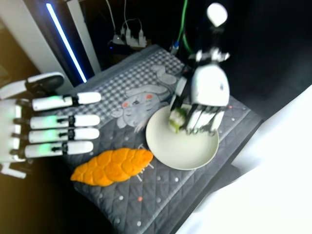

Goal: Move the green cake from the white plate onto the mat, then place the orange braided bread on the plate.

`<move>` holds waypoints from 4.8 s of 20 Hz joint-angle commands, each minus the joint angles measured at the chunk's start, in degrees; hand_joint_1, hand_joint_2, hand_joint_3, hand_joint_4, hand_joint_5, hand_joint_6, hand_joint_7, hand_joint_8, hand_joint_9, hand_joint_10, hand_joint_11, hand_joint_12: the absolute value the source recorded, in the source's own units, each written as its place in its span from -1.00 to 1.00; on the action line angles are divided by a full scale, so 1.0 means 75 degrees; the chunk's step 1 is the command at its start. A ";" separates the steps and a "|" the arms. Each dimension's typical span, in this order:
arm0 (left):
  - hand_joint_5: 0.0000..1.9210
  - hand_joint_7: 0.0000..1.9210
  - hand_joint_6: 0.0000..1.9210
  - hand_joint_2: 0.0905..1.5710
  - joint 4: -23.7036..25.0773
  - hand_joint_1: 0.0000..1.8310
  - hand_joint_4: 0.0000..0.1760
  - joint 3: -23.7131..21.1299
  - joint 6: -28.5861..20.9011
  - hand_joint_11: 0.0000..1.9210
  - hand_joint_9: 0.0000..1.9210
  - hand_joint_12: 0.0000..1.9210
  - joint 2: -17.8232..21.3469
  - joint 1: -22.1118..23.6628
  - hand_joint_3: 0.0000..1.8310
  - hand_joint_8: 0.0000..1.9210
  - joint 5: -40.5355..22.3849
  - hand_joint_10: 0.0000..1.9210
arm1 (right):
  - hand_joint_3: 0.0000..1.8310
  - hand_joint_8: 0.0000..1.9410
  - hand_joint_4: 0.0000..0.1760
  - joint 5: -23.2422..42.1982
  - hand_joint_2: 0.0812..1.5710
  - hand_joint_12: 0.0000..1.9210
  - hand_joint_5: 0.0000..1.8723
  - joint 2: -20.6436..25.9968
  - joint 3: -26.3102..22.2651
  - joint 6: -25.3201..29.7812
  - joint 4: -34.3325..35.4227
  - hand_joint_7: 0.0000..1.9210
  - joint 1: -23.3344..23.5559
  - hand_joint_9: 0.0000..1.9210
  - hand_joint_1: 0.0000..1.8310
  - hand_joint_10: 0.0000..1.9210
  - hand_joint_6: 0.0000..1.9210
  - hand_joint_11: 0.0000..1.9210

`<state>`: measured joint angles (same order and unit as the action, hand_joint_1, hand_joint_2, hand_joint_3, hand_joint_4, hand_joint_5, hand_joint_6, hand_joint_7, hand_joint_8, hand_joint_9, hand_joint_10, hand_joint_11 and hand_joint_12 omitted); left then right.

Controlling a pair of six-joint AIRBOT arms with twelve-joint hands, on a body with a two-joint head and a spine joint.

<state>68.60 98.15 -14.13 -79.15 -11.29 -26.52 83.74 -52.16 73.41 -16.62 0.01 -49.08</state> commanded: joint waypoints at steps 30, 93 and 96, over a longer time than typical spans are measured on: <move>0.06 -0.04 -0.04 0.39 -0.1253 0.33 -0.73 -0.2532 0.0918 -0.41 -0.23 0.44 0.2206 -0.1845 -1.00 0.13 -0.1249 -0.11 | -1.00 -0.99 0.82 0.0954 0.28 -1.00 -0.70 -0.0047 -0.0039 0.0038 0.0373 -0.88 0.0095 -0.91 -0.89 -0.99 -1.00 -1.00; -0.65 -0.64 -1.00 -0.01 -0.7052 -0.28 0.22 -0.3972 0.5039 -0.80 -0.65 -0.80 0.4157 -0.2791 -0.99 -1.00 -0.4969 -1.00 | -1.00 -1.00 0.24 -0.5250 -0.25 0.04 -0.71 -0.1338 0.2223 0.0533 -0.2005 -0.63 0.2251 -0.64 -0.21 -0.99 -1.00 -1.00; -0.62 -0.57 -1.00 0.07 -0.7065 -0.21 -0.14 -0.3971 0.5034 -0.74 -0.58 -0.81 0.4183 -0.2832 -0.99 -1.00 -0.4982 -1.00 | -0.99 -0.98 -1.00 -0.5258 -0.06 0.19 -0.47 -0.1351 0.2229 0.0533 -0.2124 -0.42 0.2251 -0.40 0.41 -0.93 -0.99 -0.79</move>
<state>18.35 68.38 23.88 -48.07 -32.97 -57.23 40.23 -63.00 89.58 -11.77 -16.69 -32.62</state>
